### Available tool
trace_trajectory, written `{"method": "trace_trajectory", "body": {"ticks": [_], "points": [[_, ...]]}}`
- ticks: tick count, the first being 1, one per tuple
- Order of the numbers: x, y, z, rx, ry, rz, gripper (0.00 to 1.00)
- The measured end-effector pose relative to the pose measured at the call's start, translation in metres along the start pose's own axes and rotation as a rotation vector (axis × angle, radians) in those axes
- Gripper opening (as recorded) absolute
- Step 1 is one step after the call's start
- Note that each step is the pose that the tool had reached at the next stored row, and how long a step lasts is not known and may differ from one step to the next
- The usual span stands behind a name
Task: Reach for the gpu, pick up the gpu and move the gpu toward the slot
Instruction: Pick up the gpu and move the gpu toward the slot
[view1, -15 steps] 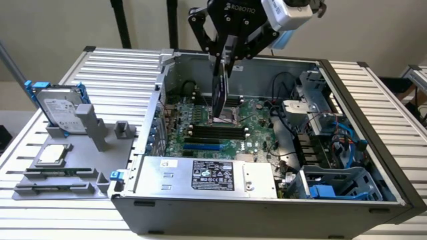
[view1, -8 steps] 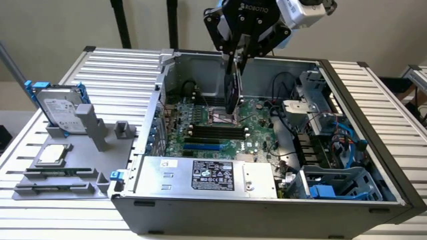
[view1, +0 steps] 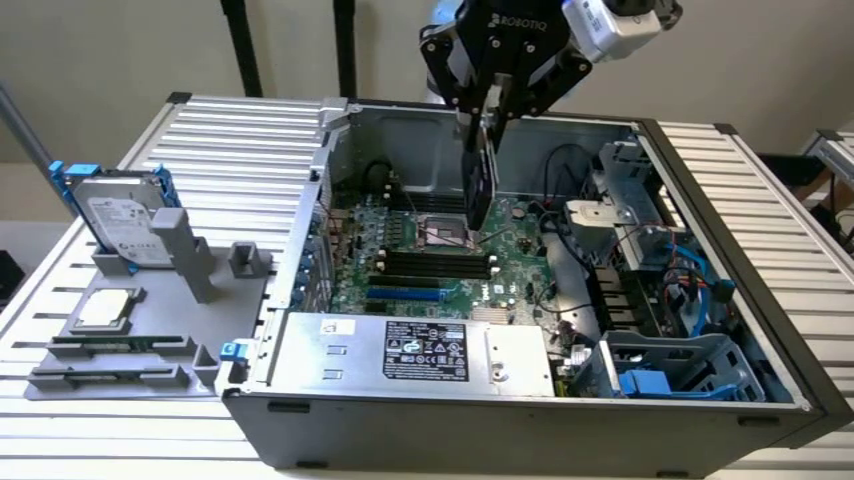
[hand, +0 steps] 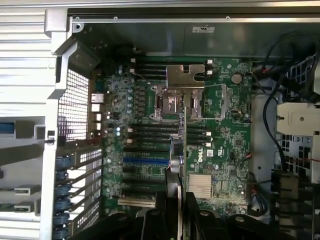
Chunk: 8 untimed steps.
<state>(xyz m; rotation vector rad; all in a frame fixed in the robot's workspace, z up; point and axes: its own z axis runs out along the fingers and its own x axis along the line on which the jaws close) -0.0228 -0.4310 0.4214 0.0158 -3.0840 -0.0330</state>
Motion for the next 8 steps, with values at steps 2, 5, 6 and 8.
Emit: {"method": "trace_trajectory", "body": {"ticks": [2,5,6,8], "points": [[-0.0001,0.0002,0.0004,0.0004,-0.0074,0.0,0.26],[0.0,0.0002,0.0005,0.0002,-0.0075,0.0,0.26],[0.0,0.0002,0.0005,0.0003,-0.0075,0.0,0.26],[-0.0001,0.0002,0.0005,0.0003,-0.0075,0.0,0.26]]}}
